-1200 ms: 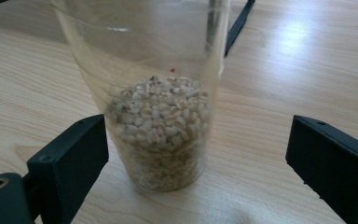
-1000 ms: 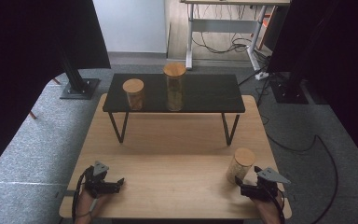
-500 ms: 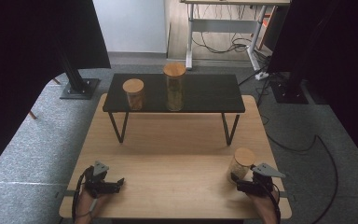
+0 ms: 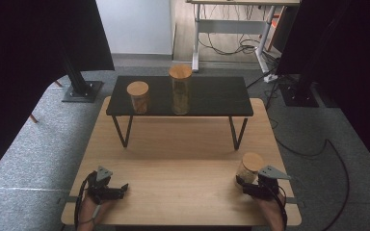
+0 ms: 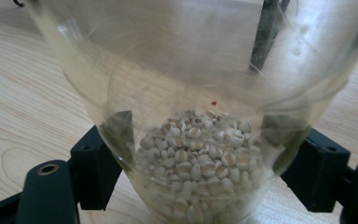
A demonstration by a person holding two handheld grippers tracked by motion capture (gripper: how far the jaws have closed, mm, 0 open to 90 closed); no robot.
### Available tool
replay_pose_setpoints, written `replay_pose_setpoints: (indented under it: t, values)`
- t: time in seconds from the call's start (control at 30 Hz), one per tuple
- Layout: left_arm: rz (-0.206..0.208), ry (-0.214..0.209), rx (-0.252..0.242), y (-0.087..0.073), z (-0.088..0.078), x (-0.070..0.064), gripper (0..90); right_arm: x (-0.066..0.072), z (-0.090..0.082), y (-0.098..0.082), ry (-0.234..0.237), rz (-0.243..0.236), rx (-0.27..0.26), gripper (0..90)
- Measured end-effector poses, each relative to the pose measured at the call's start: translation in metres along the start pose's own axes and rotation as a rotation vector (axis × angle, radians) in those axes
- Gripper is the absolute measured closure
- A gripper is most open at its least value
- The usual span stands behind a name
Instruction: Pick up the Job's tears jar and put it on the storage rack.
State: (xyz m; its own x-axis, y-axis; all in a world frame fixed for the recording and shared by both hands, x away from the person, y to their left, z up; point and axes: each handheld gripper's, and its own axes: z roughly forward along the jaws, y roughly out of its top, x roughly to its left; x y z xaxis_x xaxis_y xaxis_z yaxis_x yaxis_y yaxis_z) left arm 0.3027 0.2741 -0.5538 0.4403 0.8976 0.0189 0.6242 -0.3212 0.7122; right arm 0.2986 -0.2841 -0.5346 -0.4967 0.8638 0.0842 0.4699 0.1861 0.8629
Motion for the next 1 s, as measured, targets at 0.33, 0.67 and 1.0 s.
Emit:
replay_pose_setpoints:
  t: [0.33, 0.67, 1.0]
  values:
    - [0.000, 0.000, 0.000, 0.000, 0.000, 0.000, 1.5, 0.008, -0.002, 0.003, -0.050, -0.032, 0.006, 24.9]
    - [0.000, 0.000, 0.000, 0.000, 0.000, 0.000, 1.5, 0.015, -0.004, 0.010, -0.050, -0.028, -0.001, 25.0]
    - [0.000, 0.000, 0.000, 0.000, 0.000, 0.000, 1.5, 0.021, -0.010, 0.027, -0.056, -0.029, -0.013, 25.0]
